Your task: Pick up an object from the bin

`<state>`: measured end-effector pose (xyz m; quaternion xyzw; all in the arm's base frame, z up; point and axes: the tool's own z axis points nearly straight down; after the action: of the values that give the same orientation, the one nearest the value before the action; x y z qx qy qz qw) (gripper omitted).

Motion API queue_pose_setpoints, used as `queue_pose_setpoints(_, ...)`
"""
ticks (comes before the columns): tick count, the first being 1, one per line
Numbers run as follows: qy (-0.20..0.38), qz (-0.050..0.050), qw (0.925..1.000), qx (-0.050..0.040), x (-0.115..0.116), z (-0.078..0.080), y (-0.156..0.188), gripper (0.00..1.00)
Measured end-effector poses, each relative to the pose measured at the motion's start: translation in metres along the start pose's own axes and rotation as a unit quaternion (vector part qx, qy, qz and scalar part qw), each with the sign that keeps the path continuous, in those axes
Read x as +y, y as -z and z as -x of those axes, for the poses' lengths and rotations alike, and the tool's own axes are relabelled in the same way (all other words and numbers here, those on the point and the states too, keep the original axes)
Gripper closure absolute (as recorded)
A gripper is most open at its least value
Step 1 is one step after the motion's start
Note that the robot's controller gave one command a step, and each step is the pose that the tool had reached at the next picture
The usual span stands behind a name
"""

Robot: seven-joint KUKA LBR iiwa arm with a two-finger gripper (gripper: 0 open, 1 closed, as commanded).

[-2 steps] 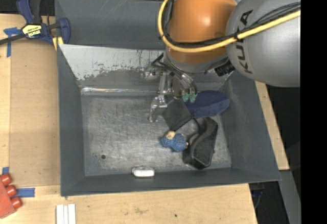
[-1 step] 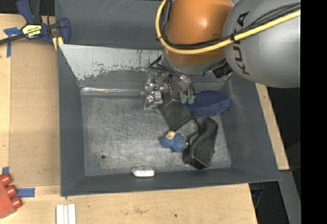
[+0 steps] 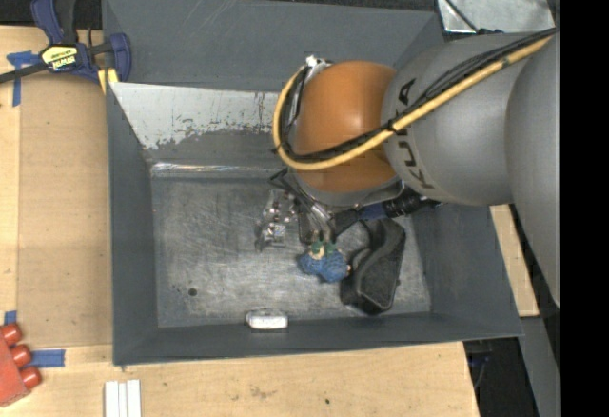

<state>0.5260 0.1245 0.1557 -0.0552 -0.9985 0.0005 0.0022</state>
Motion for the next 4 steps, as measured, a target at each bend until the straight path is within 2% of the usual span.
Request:
queue_pose_setpoints(1,-0.001,0.001,1.0000,-0.0025,0.000,0.002,0.002,0.00)
queue_pose_setpoints(2,-0.024,-0.001,0.9997,-0.0050,-0.076,0.033,-0.001,0.00)
queue_pose_setpoints(3,0.110,-0.001,0.9940,-0.0041,-0.140,0.067,-0.048,0.00)
queue_pose_setpoints(4,0.136,0.002,0.9907,-0.0027,-0.144,0.113,-0.080,0.00)
